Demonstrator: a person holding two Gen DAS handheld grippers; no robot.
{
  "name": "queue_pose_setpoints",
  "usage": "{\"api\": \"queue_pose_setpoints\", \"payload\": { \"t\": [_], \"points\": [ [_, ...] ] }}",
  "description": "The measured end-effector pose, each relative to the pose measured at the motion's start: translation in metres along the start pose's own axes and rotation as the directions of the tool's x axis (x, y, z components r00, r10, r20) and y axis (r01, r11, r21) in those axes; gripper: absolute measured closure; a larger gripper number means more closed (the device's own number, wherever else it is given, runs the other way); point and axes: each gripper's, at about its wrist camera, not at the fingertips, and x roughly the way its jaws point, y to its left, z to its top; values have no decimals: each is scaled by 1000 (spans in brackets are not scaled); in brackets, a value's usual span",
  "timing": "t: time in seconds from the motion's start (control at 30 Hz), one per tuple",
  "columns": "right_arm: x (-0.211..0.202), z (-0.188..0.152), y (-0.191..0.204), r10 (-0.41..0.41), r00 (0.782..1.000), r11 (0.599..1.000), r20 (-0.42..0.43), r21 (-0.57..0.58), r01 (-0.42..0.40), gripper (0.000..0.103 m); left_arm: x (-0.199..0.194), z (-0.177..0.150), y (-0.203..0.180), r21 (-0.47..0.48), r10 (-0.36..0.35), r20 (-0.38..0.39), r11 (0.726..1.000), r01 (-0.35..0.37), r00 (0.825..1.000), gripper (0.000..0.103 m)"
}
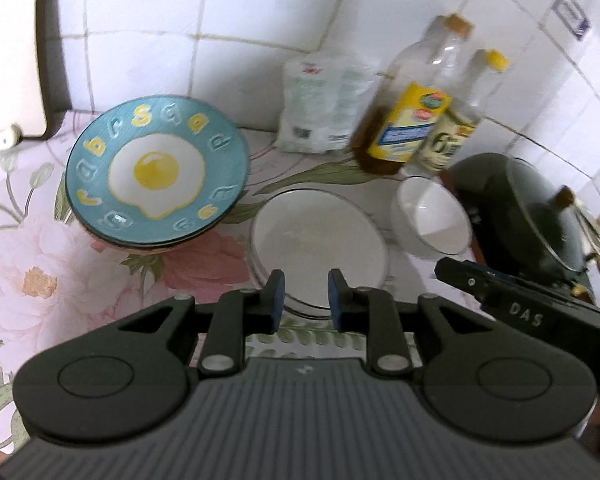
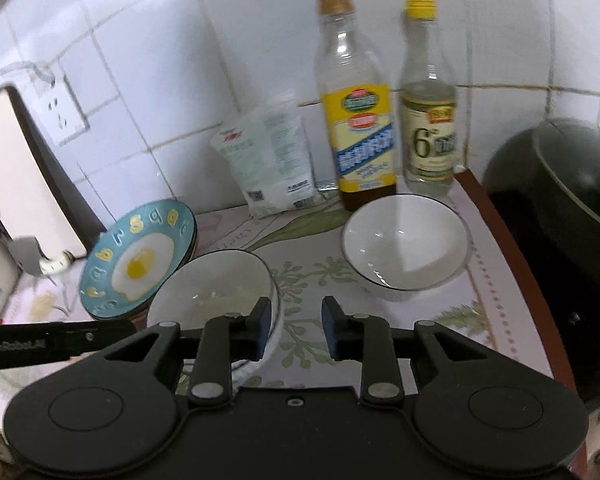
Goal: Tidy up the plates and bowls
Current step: 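Move the left gripper to the remaining white bowl by the bottles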
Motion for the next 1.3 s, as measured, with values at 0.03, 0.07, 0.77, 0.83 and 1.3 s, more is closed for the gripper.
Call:
{"api": "queue_pose_setpoints", "payload": {
  "t": [0.03,0.07,0.77,0.83,1.3],
  "points": [
    [-8,2,-8,13,1000,1000,-5,19,-13,70,-5,1,-6,10,-8,0,1000,8,1000,79],
    [-13,2,-13,22,1000,999,-6,31,-22,69,-10,3,-12,22,-16,-1,1000,16,1000,78],
    [-58,24,-112,124,982,985,141,100,-139,59,3,5,-119,-28,-101,-35,995,100,994,51],
    [-44,27,-120,124,984,979,127,143,-142,58,18,1,-121,-64,-95,-32,994,93,995,51],
    [40,35,-152,65,997,988,41,139,-70,59,123,-25,-136,-118,46,81,992,-36,996,54]
  ]
}}
